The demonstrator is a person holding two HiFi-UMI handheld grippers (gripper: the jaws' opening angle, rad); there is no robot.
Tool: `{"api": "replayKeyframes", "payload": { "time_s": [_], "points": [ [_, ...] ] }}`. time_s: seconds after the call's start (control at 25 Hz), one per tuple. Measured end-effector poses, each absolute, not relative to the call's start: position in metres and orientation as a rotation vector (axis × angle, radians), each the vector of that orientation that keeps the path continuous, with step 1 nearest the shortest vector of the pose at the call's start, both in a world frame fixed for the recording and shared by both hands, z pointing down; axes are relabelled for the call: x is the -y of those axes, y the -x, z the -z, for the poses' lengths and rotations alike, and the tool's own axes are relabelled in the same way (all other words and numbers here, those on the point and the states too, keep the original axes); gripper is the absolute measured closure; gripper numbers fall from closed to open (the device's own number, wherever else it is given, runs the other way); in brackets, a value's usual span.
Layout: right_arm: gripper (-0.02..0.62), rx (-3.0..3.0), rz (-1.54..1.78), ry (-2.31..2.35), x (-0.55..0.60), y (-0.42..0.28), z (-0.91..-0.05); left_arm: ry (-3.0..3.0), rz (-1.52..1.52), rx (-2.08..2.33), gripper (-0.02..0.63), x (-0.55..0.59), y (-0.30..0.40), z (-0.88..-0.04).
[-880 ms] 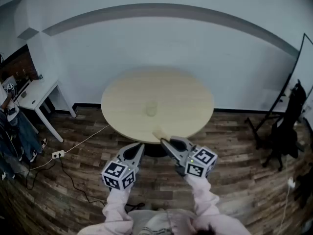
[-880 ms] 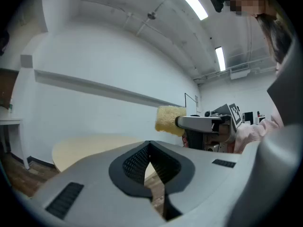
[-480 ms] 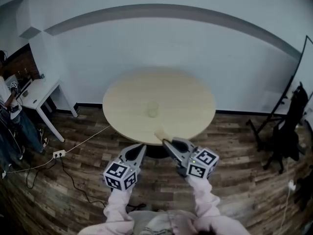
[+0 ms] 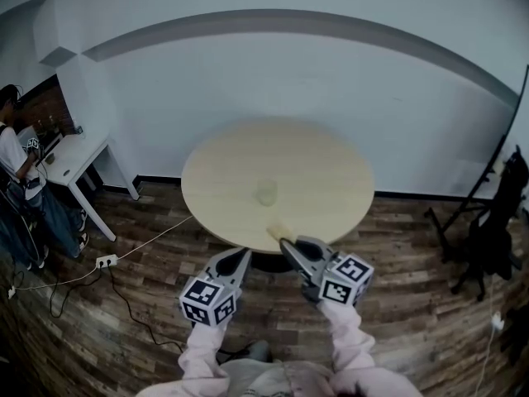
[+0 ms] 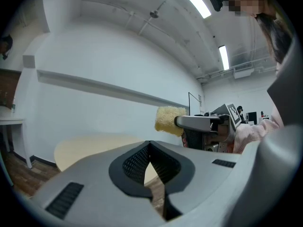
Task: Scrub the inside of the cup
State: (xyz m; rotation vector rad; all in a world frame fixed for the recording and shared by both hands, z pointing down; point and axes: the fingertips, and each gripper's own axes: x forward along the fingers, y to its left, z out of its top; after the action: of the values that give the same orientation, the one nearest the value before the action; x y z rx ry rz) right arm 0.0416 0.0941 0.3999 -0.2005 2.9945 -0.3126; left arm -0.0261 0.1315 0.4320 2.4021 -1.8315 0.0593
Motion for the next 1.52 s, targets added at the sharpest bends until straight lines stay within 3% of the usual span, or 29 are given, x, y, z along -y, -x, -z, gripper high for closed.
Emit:
{"api": "replayKeyframes", "payload": {
  "time_s": [1.52],
  "points": [
    [0.577,-2.994,0.463,0.386,0.051,0.046,-0.434,-2.441,-0.064,1.625,0.606,0.024,0.114,-0.464]
  ]
}}
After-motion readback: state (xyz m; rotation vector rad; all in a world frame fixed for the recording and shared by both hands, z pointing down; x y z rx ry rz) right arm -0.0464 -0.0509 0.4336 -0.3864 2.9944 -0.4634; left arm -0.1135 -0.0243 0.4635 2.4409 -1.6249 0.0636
